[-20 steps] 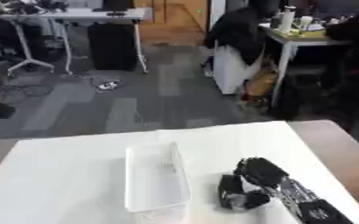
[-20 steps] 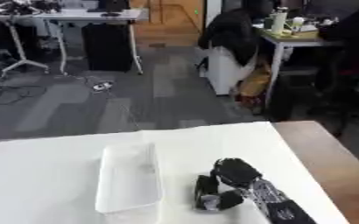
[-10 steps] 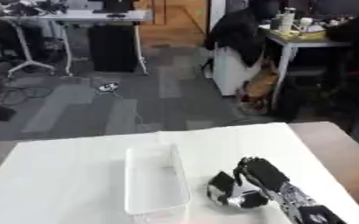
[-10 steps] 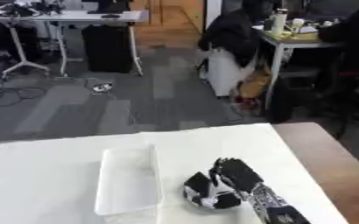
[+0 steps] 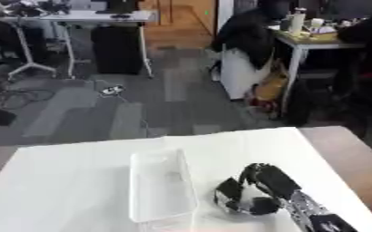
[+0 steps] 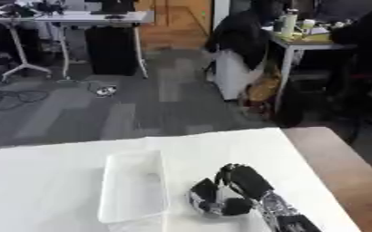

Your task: Pick up objects on the table and place them in the box.

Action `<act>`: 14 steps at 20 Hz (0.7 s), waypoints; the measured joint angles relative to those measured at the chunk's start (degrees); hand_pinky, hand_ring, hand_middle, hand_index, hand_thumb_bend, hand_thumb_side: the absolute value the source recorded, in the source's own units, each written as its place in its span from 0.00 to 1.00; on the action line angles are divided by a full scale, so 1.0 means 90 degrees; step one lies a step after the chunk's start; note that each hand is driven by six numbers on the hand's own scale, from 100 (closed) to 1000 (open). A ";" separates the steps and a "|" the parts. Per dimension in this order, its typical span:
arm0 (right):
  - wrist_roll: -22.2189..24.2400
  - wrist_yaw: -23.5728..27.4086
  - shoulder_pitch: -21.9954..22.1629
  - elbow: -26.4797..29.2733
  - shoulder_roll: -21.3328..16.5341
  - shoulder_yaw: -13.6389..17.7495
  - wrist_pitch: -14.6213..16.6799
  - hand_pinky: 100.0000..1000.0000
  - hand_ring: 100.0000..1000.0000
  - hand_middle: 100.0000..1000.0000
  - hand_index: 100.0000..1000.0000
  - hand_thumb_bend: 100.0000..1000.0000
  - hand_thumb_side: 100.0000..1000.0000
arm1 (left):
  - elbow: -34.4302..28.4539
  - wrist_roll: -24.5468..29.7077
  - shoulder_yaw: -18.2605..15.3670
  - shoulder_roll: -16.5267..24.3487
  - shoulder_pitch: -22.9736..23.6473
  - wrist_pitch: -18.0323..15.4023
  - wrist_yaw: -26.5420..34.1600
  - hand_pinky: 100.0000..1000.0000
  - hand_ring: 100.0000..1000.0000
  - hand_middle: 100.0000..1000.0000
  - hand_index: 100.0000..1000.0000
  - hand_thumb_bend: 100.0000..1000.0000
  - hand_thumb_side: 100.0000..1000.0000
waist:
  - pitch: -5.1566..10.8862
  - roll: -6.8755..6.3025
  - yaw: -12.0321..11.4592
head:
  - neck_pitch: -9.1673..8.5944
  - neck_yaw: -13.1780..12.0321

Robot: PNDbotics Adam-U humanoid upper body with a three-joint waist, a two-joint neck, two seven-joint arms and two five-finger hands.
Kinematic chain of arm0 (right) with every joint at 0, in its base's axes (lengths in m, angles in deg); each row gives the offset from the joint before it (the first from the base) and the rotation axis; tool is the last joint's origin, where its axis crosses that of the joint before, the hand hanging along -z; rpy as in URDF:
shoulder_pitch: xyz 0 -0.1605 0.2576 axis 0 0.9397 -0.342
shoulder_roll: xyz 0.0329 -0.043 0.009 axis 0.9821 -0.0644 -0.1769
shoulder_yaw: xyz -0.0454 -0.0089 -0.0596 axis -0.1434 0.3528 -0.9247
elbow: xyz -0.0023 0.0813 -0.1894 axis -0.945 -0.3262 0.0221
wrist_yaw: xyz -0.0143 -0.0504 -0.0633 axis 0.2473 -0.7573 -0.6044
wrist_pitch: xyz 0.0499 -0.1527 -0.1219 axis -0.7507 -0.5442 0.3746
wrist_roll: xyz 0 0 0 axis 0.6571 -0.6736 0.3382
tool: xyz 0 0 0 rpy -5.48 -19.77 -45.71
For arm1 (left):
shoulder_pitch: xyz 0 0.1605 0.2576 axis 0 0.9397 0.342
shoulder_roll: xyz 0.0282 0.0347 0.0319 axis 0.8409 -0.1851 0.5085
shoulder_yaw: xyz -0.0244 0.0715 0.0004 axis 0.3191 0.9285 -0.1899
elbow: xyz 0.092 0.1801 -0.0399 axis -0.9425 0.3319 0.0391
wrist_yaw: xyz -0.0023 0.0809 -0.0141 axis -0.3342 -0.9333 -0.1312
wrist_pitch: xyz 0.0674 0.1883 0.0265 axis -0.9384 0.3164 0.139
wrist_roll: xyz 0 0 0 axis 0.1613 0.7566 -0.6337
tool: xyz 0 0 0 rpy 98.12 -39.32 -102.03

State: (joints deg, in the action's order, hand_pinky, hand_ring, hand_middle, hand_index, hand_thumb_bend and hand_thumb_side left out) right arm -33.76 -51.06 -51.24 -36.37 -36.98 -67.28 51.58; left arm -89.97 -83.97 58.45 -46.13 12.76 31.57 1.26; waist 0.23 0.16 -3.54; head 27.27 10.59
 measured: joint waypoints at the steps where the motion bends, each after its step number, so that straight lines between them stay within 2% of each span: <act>1: 0.0155 0.0052 0.0000 -0.0013 0.0019 0.0000 -0.0123 0.56 0.52 0.54 0.80 0.79 1.00 | 0.0000 0.0000 0.0000 0.0000 0.0000 0.0000 0.0000 0.54 0.56 0.71 0.85 0.06 1.00 | 0.0000 0.0000 0.0000 | -0.0001 0.0000; 2: 0.0319 0.0123 -0.0001 -0.0018 0.0030 -0.0002 -0.0254 0.52 0.50 0.52 0.79 0.79 1.00 | 0.0000 0.0000 0.0000 0.0000 0.0000 0.0000 0.0000 0.54 0.56 0.71 0.85 0.06 1.00 | 0.0000 0.0000 -0.0004 | -0.0009 0.0000; 3: 0.0461 0.0193 -0.0002 -0.0014 0.0040 -0.0007 -0.0363 0.59 0.54 0.57 0.81 0.78 1.00 | 0.0000 0.0001 0.0000 0.0000 0.0000 0.0000 0.0000 0.54 0.56 0.71 0.85 0.06 1.00 | 0.0000 0.0000 -0.0004 | -0.0023 0.0000; 4: 0.0599 0.0261 -0.0010 0.0001 0.0049 -0.0012 -0.0482 0.59 0.54 0.57 0.81 0.78 1.00 | 0.0000 0.0001 0.0000 0.0000 0.0000 0.0001 0.0000 0.54 0.56 0.71 0.85 0.06 1.00 | 0.0001 0.0000 -0.0005 | -0.0041 0.0000; 7: 0.0947 0.0463 -0.0070 0.0092 0.0097 -0.0058 -0.0907 0.62 0.58 0.58 0.79 0.69 1.00 | 0.0000 0.0009 0.0002 0.0000 0.0000 0.0005 0.0001 0.54 0.56 0.71 0.85 0.06 1.00 | 0.0006 0.0000 -0.0014 | -0.0048 0.0000; 11: 0.1202 0.0581 -0.0088 0.0354 0.0239 -0.0168 -0.1481 0.65 0.62 0.60 0.75 0.64 1.00 | 0.0000 0.0030 0.0011 -0.0001 -0.0001 0.0003 0.0004 0.54 0.56 0.71 0.85 0.06 1.00 | 0.0009 0.0002 -0.0019 | -0.0056 0.0000; 13: 0.1301 0.0505 -0.0089 0.0470 0.0323 -0.0208 -0.1743 0.66 0.64 0.61 0.74 0.64 1.00 | 0.0000 0.0044 0.0023 -0.0002 -0.0001 -0.0001 0.0006 0.54 0.56 0.71 0.85 0.06 1.00 | 0.0016 0.0008 -0.0025 | -0.0079 0.0000; 14: 0.1349 0.0433 -0.0089 0.0516 0.0365 -0.0215 -0.1861 0.66 0.63 0.59 0.74 0.69 1.00 | 0.0000 0.0047 0.0031 -0.0002 -0.0001 -0.0001 0.0006 0.54 0.56 0.71 0.85 0.06 1.00 | 0.0024 0.0014 -0.0034 | -0.0098 0.0000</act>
State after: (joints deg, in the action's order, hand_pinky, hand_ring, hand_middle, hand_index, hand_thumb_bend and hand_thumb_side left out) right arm -21.62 -47.16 -52.04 -31.73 -33.70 -69.22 34.83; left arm -89.97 -83.54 58.73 -46.15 12.75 31.57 1.32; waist 0.44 0.29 -3.85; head 26.38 10.59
